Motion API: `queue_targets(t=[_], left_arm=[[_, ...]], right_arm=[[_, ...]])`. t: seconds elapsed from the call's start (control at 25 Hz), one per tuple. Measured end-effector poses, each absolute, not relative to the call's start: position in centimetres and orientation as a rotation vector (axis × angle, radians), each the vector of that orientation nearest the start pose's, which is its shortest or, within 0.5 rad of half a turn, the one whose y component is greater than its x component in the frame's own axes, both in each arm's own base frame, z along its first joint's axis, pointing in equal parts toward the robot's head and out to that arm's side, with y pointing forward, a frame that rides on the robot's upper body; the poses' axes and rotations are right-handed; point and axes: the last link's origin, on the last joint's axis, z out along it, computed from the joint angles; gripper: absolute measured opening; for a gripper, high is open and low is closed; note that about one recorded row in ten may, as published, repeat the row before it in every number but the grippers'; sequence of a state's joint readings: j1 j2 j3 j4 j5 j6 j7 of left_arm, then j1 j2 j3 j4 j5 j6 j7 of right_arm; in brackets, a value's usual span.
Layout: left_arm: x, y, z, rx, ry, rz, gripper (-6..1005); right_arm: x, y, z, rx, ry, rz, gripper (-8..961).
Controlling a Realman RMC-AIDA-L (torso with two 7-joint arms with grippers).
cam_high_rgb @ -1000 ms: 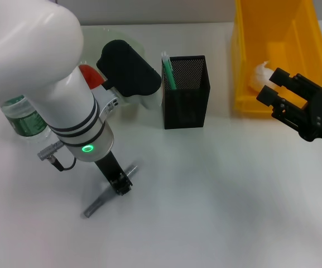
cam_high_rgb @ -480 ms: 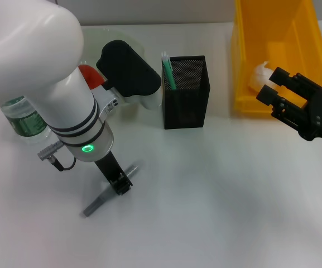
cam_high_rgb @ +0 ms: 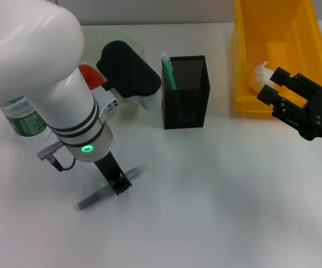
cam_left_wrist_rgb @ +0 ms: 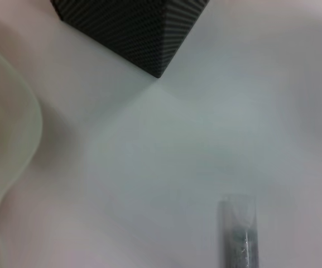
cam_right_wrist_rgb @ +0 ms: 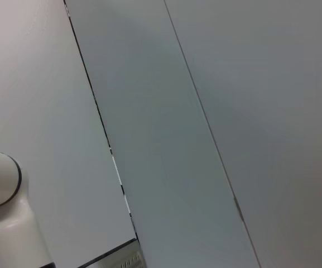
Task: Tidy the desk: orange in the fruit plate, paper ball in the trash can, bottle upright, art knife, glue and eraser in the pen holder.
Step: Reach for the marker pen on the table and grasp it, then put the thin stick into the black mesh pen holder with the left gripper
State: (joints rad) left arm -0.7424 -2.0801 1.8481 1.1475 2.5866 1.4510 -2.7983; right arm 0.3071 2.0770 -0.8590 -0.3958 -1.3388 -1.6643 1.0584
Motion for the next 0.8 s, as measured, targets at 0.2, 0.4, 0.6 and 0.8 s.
queue_targets(t=[0.2, 0.4, 0.6, 0.8], left_arm=[[-15.6, 32.9, -8.3, -2.683, -0.736, 0.841, 202], [-13.7, 32.8, -7.8, -2.731, -0.661, 0.729, 195], [-9.4, 32.5, -5.3, -2.889, -0.548, 0.312, 195], [-7.6, 32.6, -2.6, -2.957, -0.444, -0.213, 196]], right_arm=[[29.0, 26.8, 0.8, -2.221, 0.619, 1.283, 640], [30.3, 26.1, 1.6, -2.141, 0.644, 1.272, 641], [31.7, 25.0, 2.1, -2.055, 0.674, 1.253, 640], [32.4, 24.3, 2.3, -2.017, 0.699, 1.241, 640]])
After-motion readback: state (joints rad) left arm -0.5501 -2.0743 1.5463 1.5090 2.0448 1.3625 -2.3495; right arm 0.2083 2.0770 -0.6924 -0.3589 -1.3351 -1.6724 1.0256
